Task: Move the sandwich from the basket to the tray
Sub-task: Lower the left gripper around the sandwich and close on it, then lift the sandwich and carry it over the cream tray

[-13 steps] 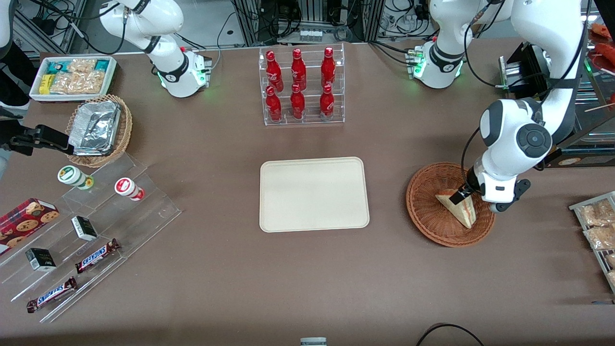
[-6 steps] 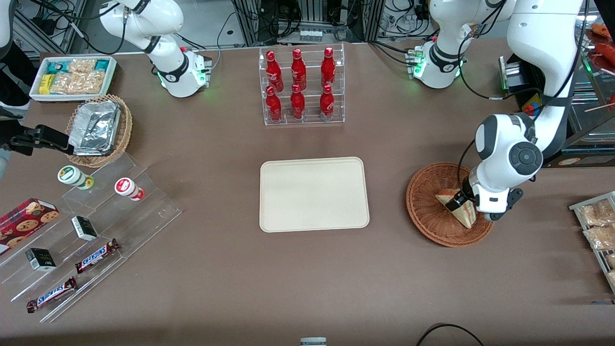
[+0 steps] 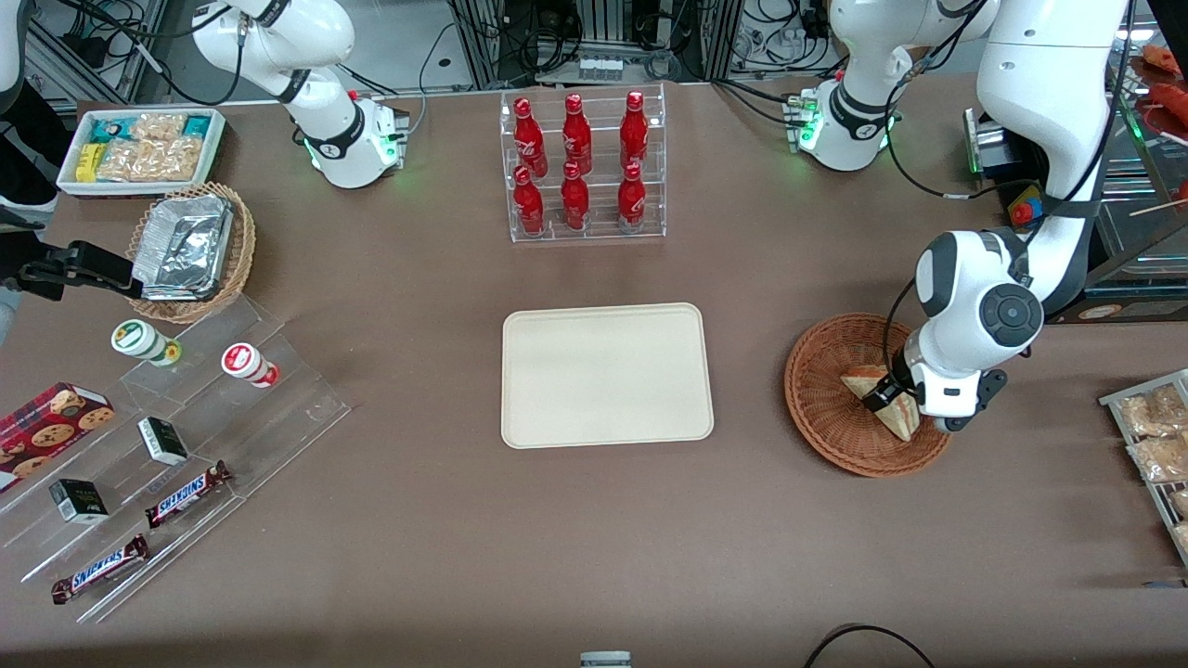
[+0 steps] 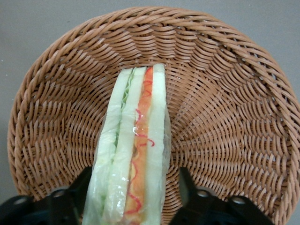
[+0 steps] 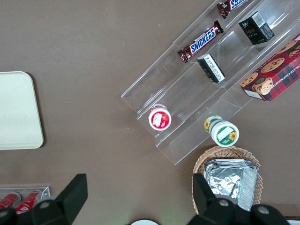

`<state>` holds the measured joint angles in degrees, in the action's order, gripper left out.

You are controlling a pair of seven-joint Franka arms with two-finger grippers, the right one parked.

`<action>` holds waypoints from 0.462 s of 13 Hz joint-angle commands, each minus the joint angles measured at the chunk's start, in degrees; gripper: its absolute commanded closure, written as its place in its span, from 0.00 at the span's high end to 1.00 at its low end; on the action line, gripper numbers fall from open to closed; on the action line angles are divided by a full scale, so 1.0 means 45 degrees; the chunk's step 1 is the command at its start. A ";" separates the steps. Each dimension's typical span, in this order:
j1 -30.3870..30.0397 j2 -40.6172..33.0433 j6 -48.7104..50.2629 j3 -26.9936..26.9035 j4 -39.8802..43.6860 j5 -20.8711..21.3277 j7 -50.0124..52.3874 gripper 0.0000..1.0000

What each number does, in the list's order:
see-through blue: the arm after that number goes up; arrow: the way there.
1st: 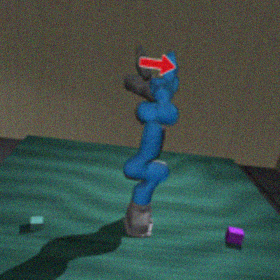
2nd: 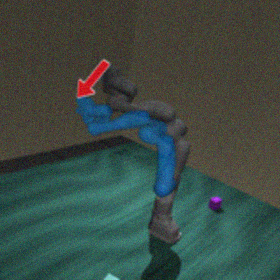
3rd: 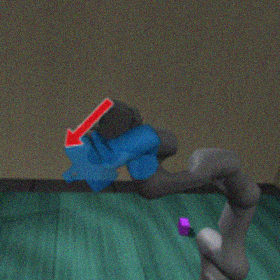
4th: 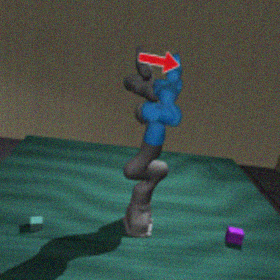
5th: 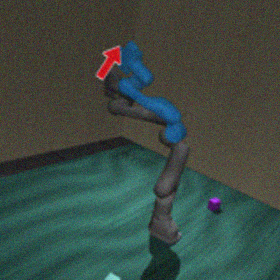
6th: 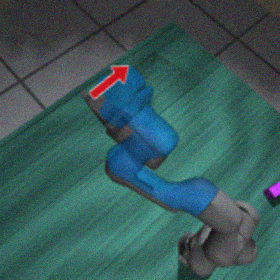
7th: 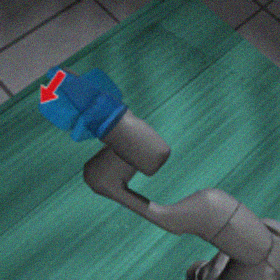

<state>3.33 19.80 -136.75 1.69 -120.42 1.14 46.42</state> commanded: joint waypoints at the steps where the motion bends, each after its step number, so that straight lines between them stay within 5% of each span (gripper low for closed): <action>1: -0.0037 -0.0025 0.0114 0.0035 0.0119 0.0314 0.0174 0.00; 6: -0.0096 -0.1019 0.1635 0.0054 0.0236 0.0275 -0.0606 0.00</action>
<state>3.29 18.59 -133.01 1.68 -119.53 1.35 45.33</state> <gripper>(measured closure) 0.696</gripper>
